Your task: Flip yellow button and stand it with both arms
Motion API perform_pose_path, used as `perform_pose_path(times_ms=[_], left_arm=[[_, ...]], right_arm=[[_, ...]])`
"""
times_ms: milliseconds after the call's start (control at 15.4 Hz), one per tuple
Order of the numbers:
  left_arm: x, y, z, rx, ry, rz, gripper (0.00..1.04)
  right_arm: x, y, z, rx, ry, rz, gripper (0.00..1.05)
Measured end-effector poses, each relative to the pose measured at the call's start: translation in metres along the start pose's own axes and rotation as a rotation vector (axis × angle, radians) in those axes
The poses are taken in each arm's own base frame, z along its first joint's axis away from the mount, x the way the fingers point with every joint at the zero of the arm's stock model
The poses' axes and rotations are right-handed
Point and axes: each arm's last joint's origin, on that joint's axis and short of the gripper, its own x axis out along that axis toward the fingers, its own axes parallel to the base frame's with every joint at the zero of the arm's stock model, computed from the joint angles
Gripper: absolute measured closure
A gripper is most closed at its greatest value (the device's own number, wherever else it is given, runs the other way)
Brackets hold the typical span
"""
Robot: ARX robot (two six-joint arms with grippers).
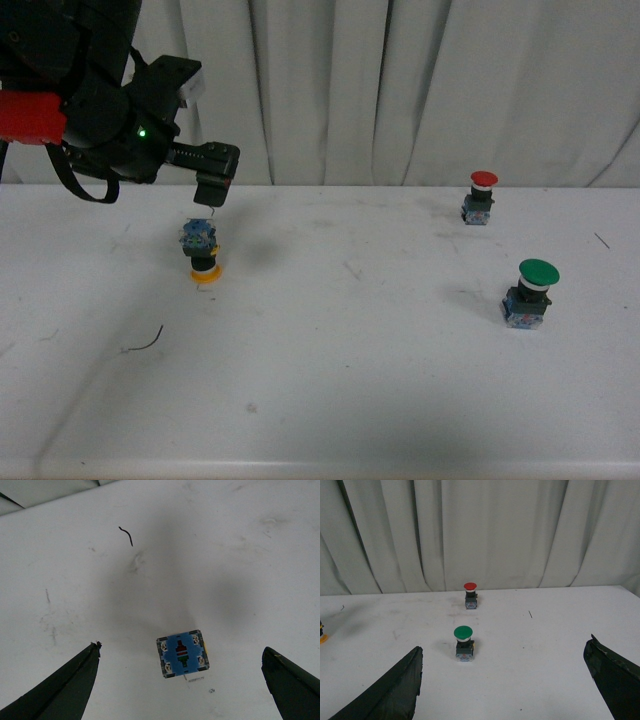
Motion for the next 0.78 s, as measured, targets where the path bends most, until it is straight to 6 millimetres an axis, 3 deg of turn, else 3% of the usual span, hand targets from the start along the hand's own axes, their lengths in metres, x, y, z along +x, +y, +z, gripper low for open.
perform_pose_path(times_ms=[324,778], left_arm=[[0.027,0.000,-0.008,-0.107,0.124,0.050,0.07],[0.034,-0.008,-0.006,-0.184,0.141,0.062,0.07]], right_arm=[[0.000,0.000,0.000,0.000,0.000,0.000,0.06],[0.000,0.000,0.000,0.000,0.000,0.000,0.06]])
